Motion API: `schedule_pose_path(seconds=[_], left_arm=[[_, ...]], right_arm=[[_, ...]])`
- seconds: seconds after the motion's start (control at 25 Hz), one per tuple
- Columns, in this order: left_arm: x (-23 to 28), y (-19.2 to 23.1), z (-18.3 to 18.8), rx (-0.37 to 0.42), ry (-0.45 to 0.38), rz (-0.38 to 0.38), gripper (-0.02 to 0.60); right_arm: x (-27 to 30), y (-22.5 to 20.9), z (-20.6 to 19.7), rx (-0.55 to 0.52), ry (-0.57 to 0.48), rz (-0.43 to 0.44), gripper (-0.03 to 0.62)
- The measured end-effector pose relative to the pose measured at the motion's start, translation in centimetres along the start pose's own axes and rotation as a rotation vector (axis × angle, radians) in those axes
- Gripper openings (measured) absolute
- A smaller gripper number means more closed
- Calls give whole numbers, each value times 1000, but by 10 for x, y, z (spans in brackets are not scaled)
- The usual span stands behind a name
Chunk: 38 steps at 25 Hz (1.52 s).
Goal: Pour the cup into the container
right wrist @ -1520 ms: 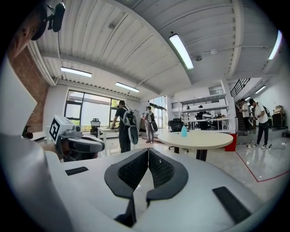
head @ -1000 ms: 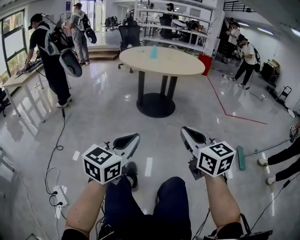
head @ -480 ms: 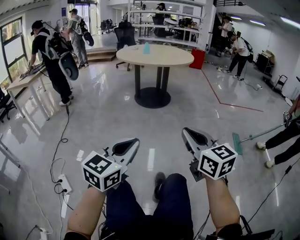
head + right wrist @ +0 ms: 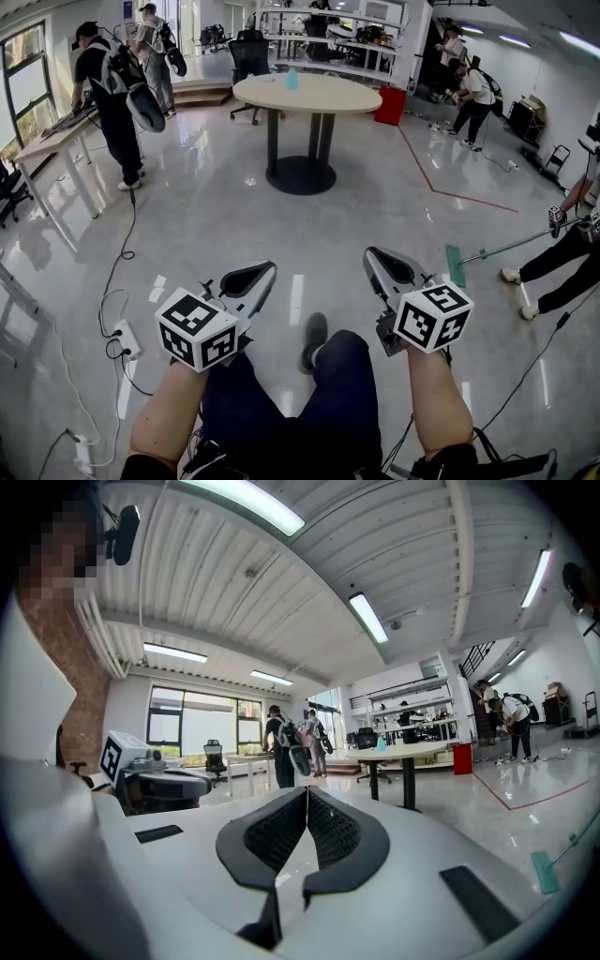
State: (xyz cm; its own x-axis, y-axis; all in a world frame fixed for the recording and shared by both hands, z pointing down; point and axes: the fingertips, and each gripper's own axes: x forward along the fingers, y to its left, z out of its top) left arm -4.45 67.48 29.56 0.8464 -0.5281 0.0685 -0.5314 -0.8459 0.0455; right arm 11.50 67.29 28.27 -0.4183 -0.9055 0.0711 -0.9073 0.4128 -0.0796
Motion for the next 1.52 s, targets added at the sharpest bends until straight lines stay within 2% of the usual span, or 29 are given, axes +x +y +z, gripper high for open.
schedule_pose_path(seconds=[0.16, 0.4, 0.64, 0.8, 1.04, 1.52], left_arm=[[-4, -3, -10, 1, 11, -12, -2], [10, 7, -20, -23, 22, -50, -2], [14, 8, -8, -1, 30, -70, -2], [0, 8, -7, 15, 31, -52, -2], [-22, 25, -8, -35, -17, 4, -2], [0, 6, -3, -31, -36, 10, -2]], right_arm=[[0, 6, -7, 1, 5, 4, 8], [10, -9, -12, 20, 15, -32, 8], [13, -7, -14, 16, 29, -39, 8], [12, -1, -17, 32, 19, -40, 8], [18, 16, -1, -37, -4, -44, 6], [-10, -1, 7, -39, -43, -56, 5]])
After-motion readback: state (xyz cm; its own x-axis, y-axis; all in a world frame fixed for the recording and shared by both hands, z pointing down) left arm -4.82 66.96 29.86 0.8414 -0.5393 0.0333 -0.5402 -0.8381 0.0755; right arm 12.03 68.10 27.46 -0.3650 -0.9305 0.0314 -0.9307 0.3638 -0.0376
